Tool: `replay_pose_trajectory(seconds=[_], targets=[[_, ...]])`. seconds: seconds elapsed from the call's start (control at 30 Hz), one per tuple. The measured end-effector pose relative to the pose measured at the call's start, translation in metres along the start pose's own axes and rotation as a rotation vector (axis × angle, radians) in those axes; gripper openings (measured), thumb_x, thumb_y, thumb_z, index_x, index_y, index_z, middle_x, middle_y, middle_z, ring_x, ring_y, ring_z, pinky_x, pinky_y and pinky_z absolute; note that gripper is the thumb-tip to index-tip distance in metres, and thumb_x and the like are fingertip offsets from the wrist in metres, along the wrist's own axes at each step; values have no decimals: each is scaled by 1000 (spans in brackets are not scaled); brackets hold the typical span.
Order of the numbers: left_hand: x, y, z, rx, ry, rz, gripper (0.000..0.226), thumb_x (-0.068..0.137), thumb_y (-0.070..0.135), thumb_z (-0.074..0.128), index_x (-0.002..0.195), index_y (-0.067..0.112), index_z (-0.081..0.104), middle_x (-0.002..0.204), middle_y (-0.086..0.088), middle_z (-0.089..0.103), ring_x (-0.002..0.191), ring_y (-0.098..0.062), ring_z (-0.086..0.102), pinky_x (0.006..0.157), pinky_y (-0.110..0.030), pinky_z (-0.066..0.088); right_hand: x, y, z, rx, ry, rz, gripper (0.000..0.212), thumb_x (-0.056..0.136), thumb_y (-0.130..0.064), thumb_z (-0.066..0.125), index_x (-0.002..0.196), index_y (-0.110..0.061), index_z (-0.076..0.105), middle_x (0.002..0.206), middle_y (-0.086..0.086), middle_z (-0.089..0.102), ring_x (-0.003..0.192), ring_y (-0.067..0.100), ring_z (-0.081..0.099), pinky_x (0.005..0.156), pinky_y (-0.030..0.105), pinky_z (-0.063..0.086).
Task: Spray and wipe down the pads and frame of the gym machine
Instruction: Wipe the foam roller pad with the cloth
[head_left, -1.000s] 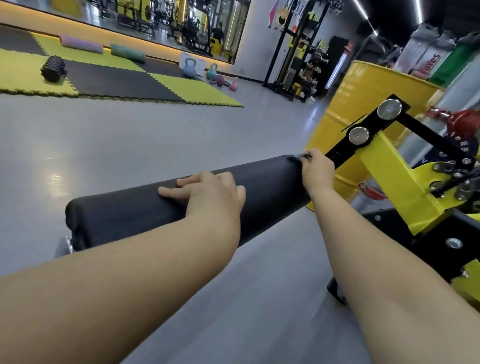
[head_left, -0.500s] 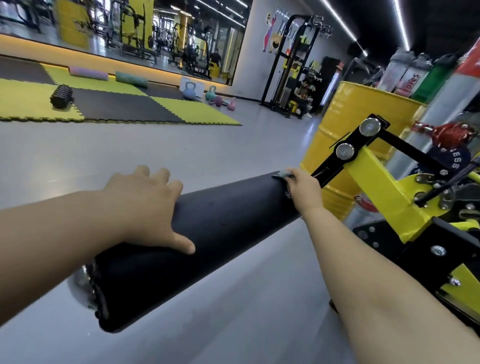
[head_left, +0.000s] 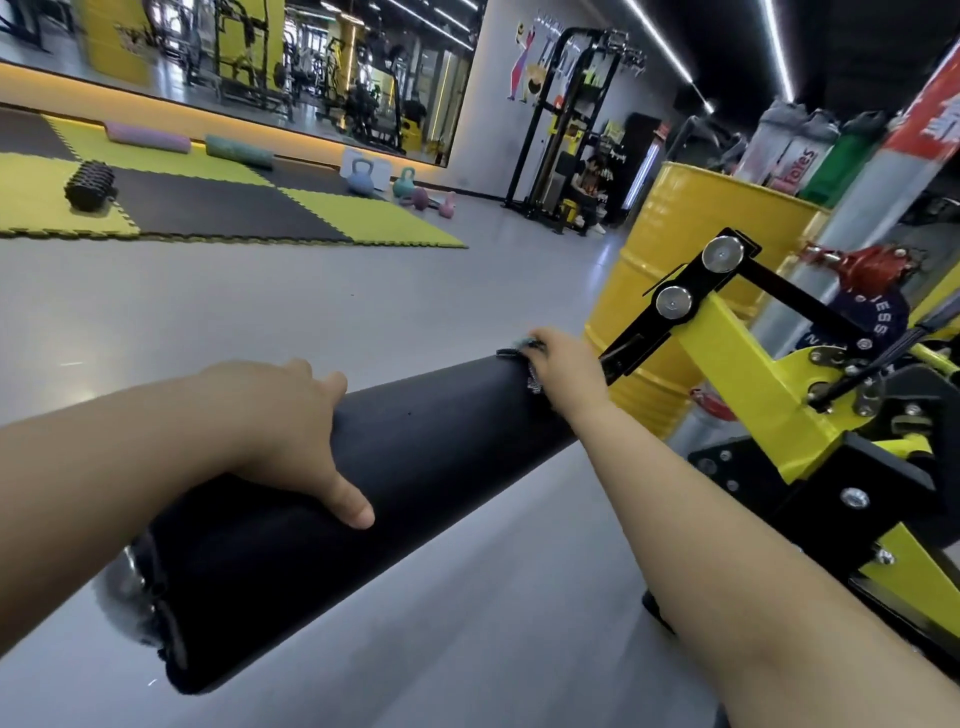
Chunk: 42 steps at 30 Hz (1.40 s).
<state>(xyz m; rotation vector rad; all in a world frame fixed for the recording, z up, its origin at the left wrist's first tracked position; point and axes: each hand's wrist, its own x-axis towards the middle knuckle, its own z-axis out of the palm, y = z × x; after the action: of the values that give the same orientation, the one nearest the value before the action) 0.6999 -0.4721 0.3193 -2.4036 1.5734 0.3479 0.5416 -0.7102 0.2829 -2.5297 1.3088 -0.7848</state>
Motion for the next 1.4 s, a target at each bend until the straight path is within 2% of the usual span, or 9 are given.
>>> replay_pose_trajectory(seconds=[0.17,0.5,0.63,0.73,0.83,0.97,1.1,1.3,1.4], targets=[[6,7,-5,10,-23,37,104,51,80,66,131,22,31,124,1,42,110,-23,53,86,-33,44,23,31,-2,-42,134,306,16,96,-15,44,89,-5,55,98,21,61,98,38,53,68,35,33],[1,2,2,22,95,19,100,45,86,61,120,23,38,117,2,47,103,-23,54,75,-32,40,-68,-91,18,136,-132,-366,17,91,-25,58,103,-21,68,103,-5,70,99,13,59,84,22,43],[-16,-15,12,-146,202,38,99,49,87,54,127,28,41,124,8,48,95,-17,49,69,-28,41,-43,-47,9,97,51,-59,19,92,-19,55,106,-15,67,103,7,70,101,22,60,82,23,39],[-23,-43,21,-551,289,41,76,71,72,53,131,28,45,138,4,44,117,-20,48,90,-33,42,-44,-53,19,26,120,46,21,95,-21,49,106,-12,65,104,11,68,100,31,58,81,33,40],[-21,-60,40,-873,275,-23,27,96,36,41,107,20,59,117,-5,58,100,-28,56,83,-35,44,-74,-103,26,0,57,-85,22,95,-24,49,108,-16,64,109,7,67,103,29,55,78,33,36],[-17,-64,56,-1088,301,-70,26,95,11,37,96,16,63,93,-2,61,72,-16,49,62,-27,38,-147,-171,40,274,54,-387,16,90,-18,57,100,-20,68,100,-4,70,95,17,59,79,29,42],[-18,-70,67,-1170,376,-76,33,93,8,34,93,19,65,98,8,61,82,-9,50,67,-21,38,-155,-152,45,293,168,-673,24,82,-5,57,101,-11,71,101,1,71,92,21,66,87,28,47],[-20,-67,85,-1176,455,-56,38,97,24,26,105,22,63,107,12,58,103,-10,50,82,-26,35,-115,-67,29,332,312,-56,20,92,-9,55,108,-8,67,101,-5,65,103,18,62,89,9,41],[-15,-68,87,-1255,460,-97,38,95,20,28,103,17,65,106,7,60,96,-12,52,72,-21,38,-139,-115,47,418,363,-122,18,92,-9,55,105,-8,67,101,-5,67,98,13,61,97,30,45]])
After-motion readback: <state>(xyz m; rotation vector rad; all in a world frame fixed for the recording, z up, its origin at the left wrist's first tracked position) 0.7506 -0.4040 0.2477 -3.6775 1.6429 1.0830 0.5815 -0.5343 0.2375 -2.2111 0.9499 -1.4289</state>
